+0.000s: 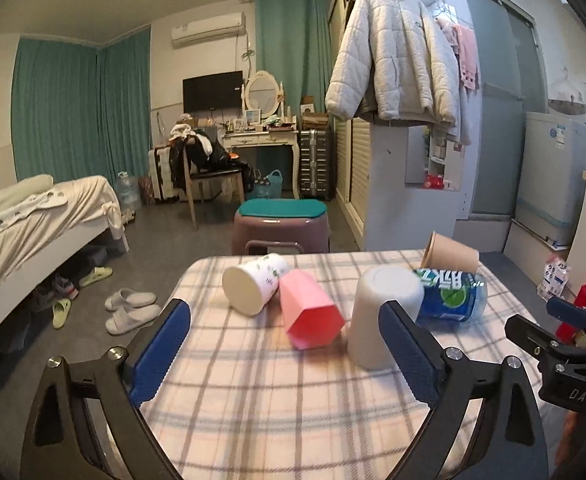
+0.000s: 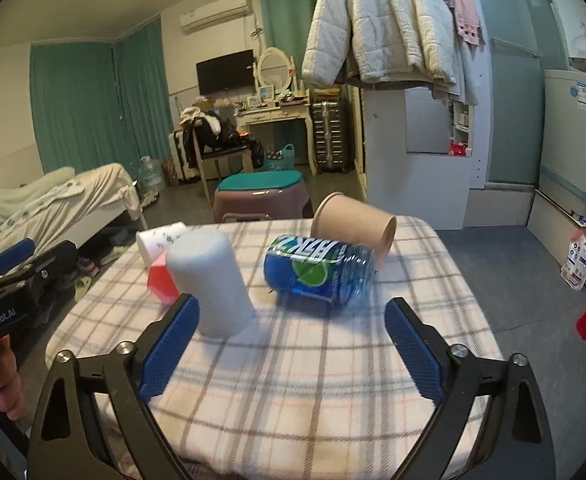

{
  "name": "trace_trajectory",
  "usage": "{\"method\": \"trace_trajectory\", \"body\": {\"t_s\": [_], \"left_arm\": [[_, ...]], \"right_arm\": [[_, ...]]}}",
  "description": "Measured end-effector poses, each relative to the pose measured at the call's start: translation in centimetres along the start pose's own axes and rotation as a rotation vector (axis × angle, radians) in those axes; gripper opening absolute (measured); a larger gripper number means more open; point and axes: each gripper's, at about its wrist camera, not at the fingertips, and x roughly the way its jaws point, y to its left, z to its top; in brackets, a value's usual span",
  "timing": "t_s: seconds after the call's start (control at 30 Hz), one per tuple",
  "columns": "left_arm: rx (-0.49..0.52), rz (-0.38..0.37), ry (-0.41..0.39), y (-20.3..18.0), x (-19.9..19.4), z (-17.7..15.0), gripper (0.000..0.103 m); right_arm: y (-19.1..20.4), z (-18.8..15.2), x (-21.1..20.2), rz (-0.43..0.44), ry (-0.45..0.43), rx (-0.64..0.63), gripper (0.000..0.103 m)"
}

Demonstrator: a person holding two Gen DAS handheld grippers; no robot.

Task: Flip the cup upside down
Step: 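Open the left gripper and withdraw from the white cup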

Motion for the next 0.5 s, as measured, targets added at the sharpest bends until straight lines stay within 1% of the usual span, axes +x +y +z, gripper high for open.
{"method": "trace_trajectory", "body": {"t_s": [0.03, 0.13, 0.17, 0.2, 0.5], "left_arm": [[0.000, 0.003, 0.004, 0.2, -0.1, -0.3, 0.102], [-0.015, 0.005, 0.014, 0.8, 0.0, -0.6, 0.103], [-0.024, 0.004, 0.014, 1.0, -0.2, -0.7, 0.103], [-0.030, 0.004, 0.015, 1.1, -0.2, -0.7, 0.103], [-0.036, -0.003, 0.026, 1.4, -0.4, -0.9, 0.103]], "right_arm": [[0.2, 0.0, 0.0, 0.002, 0.000, -0.006, 0.096], [0.9, 0.2, -0.3, 0.001, -0.010, -0.026, 0.099], [1.0, 0.3, -0.4, 0.002, -0.016, -0.031, 0.102], [1.3, 0.3, -0.6, 0.002, -0.026, -0.038, 0.103], [1.8, 0.8, -0.9, -0.022, -0.031, -0.061, 0.103]]}}
